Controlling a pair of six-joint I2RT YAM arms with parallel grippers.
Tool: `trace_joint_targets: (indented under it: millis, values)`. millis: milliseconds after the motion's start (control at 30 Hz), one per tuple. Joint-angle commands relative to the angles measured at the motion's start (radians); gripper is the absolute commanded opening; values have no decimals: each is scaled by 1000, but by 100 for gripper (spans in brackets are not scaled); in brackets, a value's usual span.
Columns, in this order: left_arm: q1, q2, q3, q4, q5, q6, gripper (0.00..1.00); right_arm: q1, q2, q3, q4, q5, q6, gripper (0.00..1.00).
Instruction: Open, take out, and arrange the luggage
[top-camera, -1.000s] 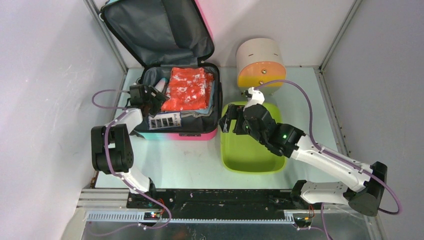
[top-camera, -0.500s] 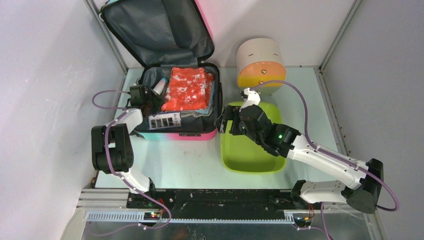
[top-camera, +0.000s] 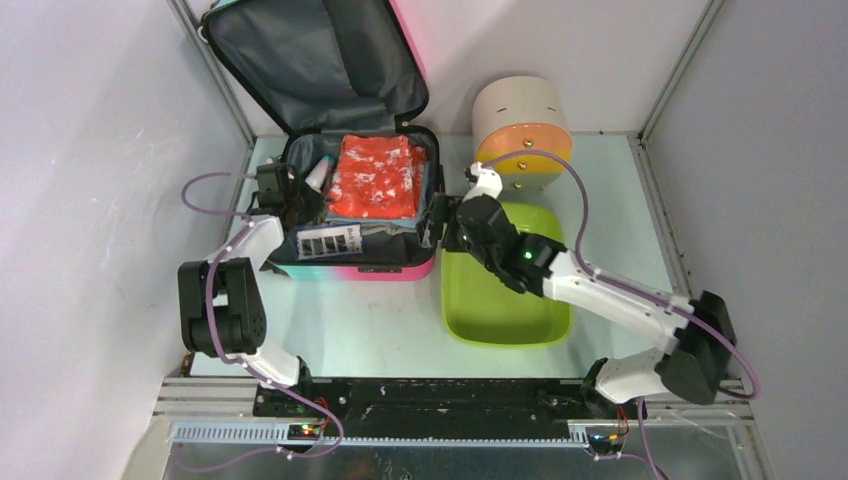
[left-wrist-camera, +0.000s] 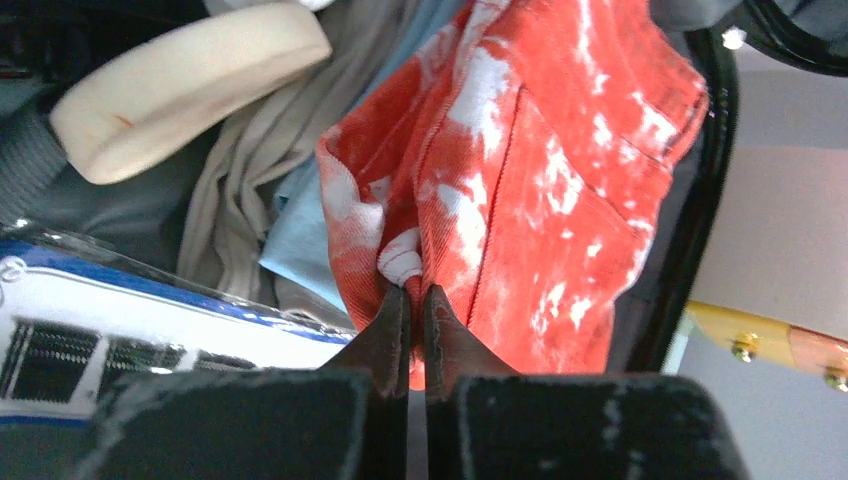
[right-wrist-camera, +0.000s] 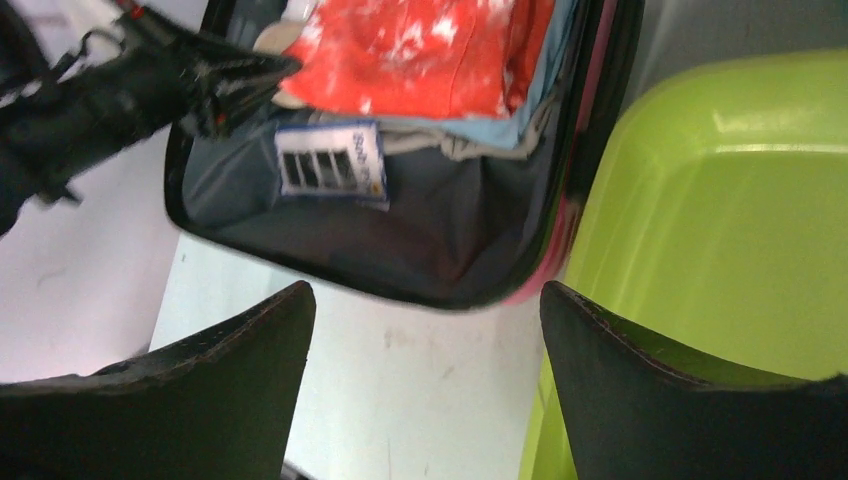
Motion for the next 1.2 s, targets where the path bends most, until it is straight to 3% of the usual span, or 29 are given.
trace_joint_targets:
  millis: [0,467,900,1167]
  values:
    - [-23,-114,49,-83,26,28,0,-44,140,153,72,62,0,85]
    - [-35,-260,-8,-252,11,112,0,-80,546,540,-68,-23,2,79]
    - [-22,-297,-116,-287,-1,247,0,-136,737,681,-84,-141,-139,62]
    - [-5,-289,-138,-313,-3,318,0,-155,864,875,-188,-68,-186,77]
